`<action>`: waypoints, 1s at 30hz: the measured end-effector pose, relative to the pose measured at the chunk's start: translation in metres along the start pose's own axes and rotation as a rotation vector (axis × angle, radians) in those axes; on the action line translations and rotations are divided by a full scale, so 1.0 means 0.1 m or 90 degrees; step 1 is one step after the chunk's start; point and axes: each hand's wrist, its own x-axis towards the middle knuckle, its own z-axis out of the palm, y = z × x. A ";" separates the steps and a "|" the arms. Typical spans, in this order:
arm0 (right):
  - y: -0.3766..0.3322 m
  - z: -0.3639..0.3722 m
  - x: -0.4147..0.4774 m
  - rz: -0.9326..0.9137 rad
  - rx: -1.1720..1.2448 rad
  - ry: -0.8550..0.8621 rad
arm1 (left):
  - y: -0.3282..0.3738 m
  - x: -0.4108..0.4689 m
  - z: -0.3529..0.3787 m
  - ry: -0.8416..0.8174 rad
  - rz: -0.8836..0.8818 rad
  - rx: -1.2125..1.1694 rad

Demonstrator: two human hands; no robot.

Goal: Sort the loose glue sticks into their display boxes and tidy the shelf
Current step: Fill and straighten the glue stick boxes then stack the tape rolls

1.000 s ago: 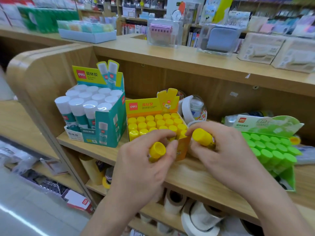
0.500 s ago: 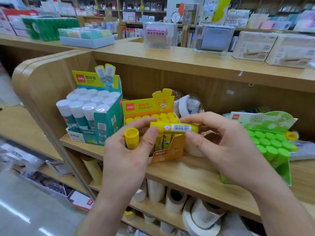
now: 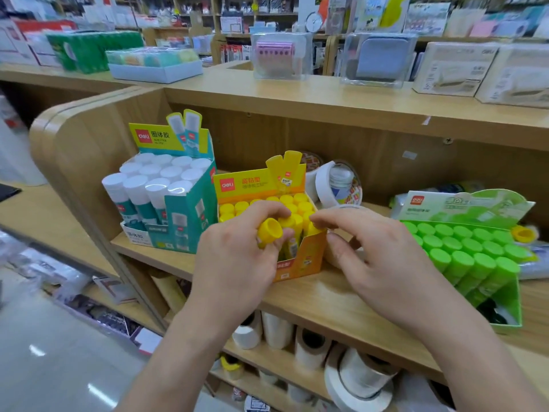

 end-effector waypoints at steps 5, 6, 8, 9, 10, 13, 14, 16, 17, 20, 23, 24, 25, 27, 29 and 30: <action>0.00 0.00 0.02 0.013 0.025 0.010 | 0.00 -0.06 0.16 -0.010 -0.005 -0.041; 0.00 0.00 0.02 0.015 0.030 0.009 | -0.01 -0.07 0.18 -0.005 -0.007 -0.045; 0.02 0.00 0.03 0.018 0.033 0.010 | -0.03 -0.08 0.21 0.008 -0.011 -0.052; 0.02 0.00 0.03 0.014 0.029 0.012 | -0.03 -0.09 0.23 0.015 -0.014 -0.059; 0.01 0.02 0.04 0.006 0.024 0.016 | -0.04 -0.10 0.24 0.025 -0.017 -0.068; 0.01 0.07 0.05 -0.004 0.030 0.018 | -0.06 -0.15 0.29 0.046 -0.026 -0.091; 0.02 0.08 0.05 -0.005 0.034 0.020 | -0.07 -0.17 0.31 0.047 -0.027 -0.102; 0.01 0.09 0.05 -0.017 0.026 0.024 | -0.08 -0.20 0.33 0.044 -0.023 -0.128; 0.01 0.09 0.05 -0.024 0.014 0.025 | -0.09 -0.21 0.33 0.043 -0.019 -0.137; 0.00 0.09 0.05 -0.034 -0.023 0.035 | -0.11 -0.21 0.34 0.030 0.001 -0.139; -0.01 0.08 0.06 -0.051 -0.061 0.042 | -0.12 -0.19 0.33 0.023 0.051 -0.079; -0.02 0.08 0.06 -0.056 -0.074 0.044 | -0.13 -0.19 0.33 0.025 0.070 -0.048; -0.03 0.08 0.06 -0.060 -0.088 0.046 | -0.14 -0.19 0.33 0.027 0.086 -0.018; -0.06 0.09 0.08 -0.068 -0.115 0.044 | -0.16 -0.20 0.31 0.018 0.108 0.029; -0.08 0.09 0.09 -0.076 -0.135 0.028 | -0.18 -0.20 0.28 -0.003 0.113 0.070; -0.09 0.09 0.09 -0.076 -0.144 0.020 | -0.18 -0.19 0.26 -0.014 0.113 0.083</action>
